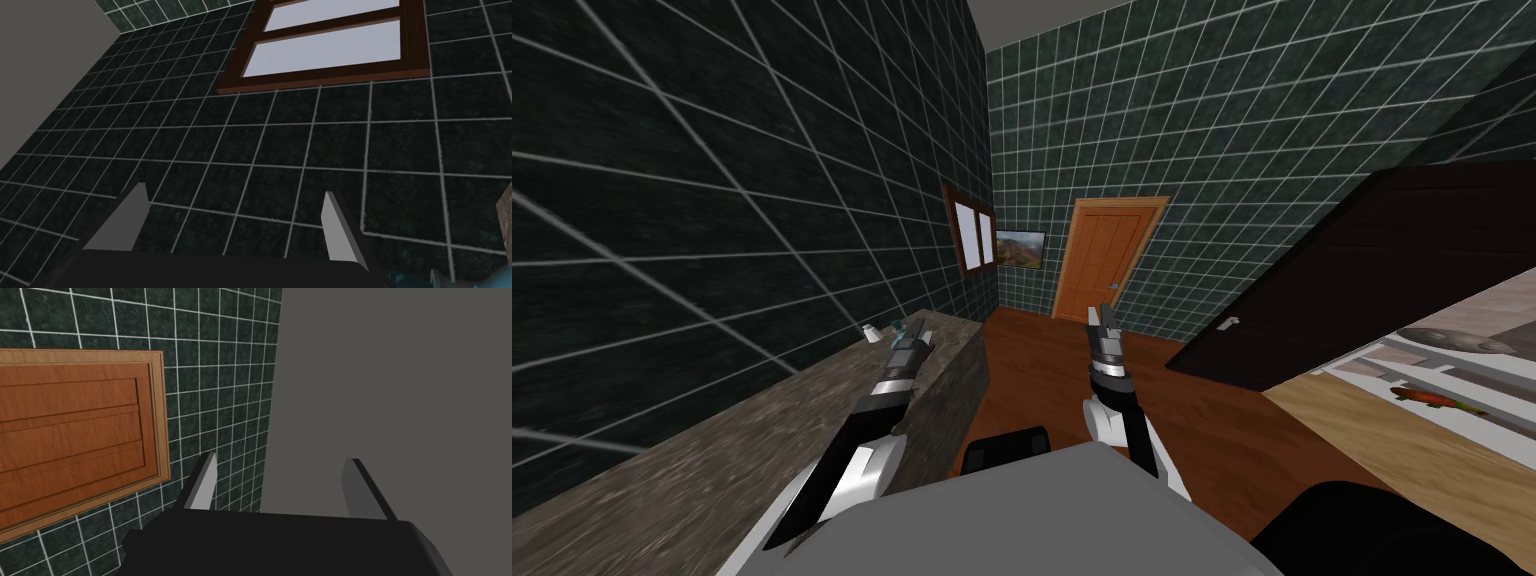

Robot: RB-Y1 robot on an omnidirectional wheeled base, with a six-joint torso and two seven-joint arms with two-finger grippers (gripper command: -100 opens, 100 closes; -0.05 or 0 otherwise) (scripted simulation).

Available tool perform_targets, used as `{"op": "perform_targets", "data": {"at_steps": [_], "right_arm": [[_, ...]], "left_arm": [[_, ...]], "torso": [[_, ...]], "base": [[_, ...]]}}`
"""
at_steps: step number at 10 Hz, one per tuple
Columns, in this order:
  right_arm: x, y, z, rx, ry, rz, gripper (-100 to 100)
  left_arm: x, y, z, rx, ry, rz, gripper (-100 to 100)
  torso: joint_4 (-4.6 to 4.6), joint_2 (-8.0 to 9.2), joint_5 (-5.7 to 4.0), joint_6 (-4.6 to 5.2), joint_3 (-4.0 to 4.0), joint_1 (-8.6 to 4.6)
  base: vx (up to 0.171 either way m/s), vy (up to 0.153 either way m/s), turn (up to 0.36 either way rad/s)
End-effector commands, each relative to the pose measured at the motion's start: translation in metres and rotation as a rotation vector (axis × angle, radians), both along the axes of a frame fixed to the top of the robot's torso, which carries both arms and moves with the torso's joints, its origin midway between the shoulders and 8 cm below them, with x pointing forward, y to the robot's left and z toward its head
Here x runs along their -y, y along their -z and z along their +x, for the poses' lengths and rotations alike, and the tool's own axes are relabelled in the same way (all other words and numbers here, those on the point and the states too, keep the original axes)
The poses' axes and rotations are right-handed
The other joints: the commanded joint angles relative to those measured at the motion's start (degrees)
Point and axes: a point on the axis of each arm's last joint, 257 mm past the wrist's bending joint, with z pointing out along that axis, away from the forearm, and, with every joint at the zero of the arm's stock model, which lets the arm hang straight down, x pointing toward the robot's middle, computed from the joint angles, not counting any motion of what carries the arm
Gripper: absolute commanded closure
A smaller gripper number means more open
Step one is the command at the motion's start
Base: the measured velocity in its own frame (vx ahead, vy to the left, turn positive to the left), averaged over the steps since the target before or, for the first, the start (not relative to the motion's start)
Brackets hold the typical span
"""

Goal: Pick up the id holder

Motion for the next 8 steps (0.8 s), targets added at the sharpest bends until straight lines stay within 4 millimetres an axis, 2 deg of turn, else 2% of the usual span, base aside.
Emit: {"op": "perform_targets", "data": {"at_steps": [1,4,5,8], "right_arm": [[0.000,0.000,0.000,0.000,0.000,0.000,0],[0.000,0.000,0.000,0.000,0.000,0.000,0],[0.000,0.000,0.000,0.000,0.000,0.000,0],[0.000,0.000,0.000,0.000,0.000,0.000,0]], "left_arm": [[-0.006,0.019,0.005,-0.064,-0.010,-0.015,-100],[-0.017,0.052,0.011,-0.170,-0.031,-0.045,-100],[-0.017,0.053,0.011,-0.173,-0.032,-0.045,-100],[-0.027,0.082,0.015,-0.266,-0.054,-0.070,-100]], "torso": [[0.00,0.00,0.00,0.00,0.00,0.00],[0.01,0.04,0.00,-0.01,0.02,0.02],[0.01,0.02,0.00,-0.01,0.01,0.01],[-0.01,-0.06,0.00,-0.01,-0.03,0.00]], "base": [[-0.053,0.010,-0.049],[-0.053,0.004,-0.037],[-0.033,0.001,-0.006],[-0.030,0.002,-0.013]]}}
